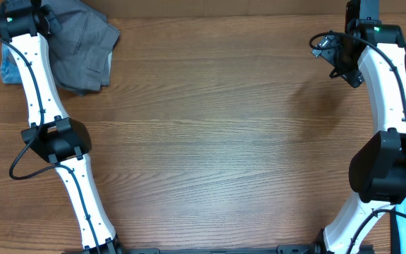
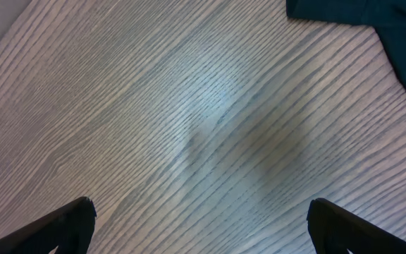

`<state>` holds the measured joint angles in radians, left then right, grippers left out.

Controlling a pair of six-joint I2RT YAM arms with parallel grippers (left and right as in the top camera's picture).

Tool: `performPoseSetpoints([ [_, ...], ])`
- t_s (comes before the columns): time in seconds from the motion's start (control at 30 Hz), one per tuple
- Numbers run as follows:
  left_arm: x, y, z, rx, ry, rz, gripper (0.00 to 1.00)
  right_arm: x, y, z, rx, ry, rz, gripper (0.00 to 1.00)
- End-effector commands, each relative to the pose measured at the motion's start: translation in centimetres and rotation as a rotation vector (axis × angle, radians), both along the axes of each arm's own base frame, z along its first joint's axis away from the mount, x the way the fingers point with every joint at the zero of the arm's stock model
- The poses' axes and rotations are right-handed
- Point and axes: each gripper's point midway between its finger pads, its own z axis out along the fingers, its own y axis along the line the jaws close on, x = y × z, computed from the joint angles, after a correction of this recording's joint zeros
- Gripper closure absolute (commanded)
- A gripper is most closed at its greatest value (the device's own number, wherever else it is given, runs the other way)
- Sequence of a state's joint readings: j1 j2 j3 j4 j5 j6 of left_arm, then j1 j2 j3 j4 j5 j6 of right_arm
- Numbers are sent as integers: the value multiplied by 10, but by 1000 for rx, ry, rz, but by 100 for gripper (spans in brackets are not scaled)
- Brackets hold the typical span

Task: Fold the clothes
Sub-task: 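Drag the grey shorts further left onto the jeans with the left gripper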

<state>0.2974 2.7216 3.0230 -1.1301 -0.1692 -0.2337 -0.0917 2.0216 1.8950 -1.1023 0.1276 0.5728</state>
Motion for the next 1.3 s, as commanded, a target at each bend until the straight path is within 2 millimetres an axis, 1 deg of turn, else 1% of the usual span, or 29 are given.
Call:
performPoseSetpoints([
  [0.0, -5, 25, 21, 22, -59, 73, 96, 3, -1, 15, -1, -38, -5, 0],
  [0.07, -9, 34, 21, 18, -67, 117, 96, 3, -1, 15, -1, -38, -5, 0],
  [0.23, -13, 47, 24, 21, -84, 147, 96, 3, -1, 15, -1, -39, -5, 0],
  [0.3, -18, 57, 26, 41, -86, 206, 96, 3, -1, 15, -1, -38, -5, 0],
  [0.4, -21, 64, 28, 69, -84, 236, 96, 3, -1, 15, -1, -38, -5, 0],
  [0.57, -19, 67, 27, 77, -94, 242, 96, 3, -1, 15, -1, -38, -5, 0],
  [0.63, -19, 69, 24, 78, -91, 246, 96, 3, -1, 15, -1, -38, -4, 0],
  [0.87, -13, 80, 1, 83, -75, 254, 96, 3, -1, 15, -1, -38, -5, 0],
  [1.07, -17, 102, -10, 139, -70, 321, 96, 3, -1, 15, -1, -38, -5, 0],
  [1.13, -19, 107, -17, 144, -57, 331, 96, 3, -1, 15, -1, -38, -5, 0],
  [1.27, -25, 117, -37, 144, -24, 351, 96, 3, -1, 15, -1, -38, -5, 0],
])
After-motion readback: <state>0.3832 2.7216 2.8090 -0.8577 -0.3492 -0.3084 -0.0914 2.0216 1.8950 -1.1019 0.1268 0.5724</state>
